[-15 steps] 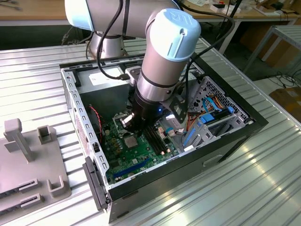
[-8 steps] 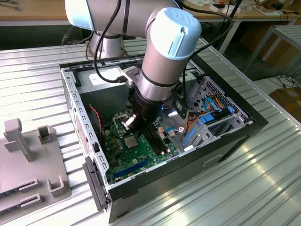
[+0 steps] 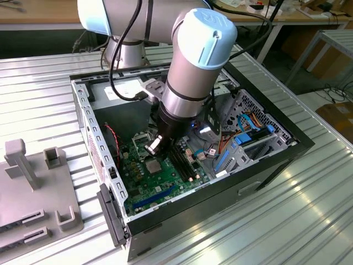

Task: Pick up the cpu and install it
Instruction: 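Close the cpu cover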

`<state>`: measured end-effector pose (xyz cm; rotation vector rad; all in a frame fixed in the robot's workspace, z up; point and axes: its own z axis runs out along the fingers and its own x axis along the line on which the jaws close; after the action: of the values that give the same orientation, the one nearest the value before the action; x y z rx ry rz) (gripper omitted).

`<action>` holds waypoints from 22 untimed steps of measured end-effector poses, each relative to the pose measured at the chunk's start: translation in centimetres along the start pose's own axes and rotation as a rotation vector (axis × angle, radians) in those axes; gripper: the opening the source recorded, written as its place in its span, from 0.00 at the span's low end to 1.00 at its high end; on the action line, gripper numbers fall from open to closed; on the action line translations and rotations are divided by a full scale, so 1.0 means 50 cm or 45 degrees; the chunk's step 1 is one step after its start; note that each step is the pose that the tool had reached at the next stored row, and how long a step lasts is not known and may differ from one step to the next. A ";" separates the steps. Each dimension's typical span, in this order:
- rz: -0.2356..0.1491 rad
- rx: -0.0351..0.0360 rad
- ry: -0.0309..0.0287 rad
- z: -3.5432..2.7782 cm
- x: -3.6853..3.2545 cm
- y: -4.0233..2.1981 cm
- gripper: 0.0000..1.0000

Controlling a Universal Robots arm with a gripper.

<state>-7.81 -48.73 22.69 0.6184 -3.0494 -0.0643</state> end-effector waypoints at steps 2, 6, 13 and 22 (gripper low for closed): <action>-0.010 0.0000 0.0003 0.000 -0.005 0.001 0.11; -0.020 -0.0002 0.0007 0.001 -0.021 -0.003 0.11; -0.073 0.0009 0.0031 0.001 -0.028 0.001 0.11; -0.303 0.0064 0.0140 -0.001 -0.028 0.001 0.11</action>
<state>-6.55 -48.14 22.74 0.9756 -2.9498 -0.0582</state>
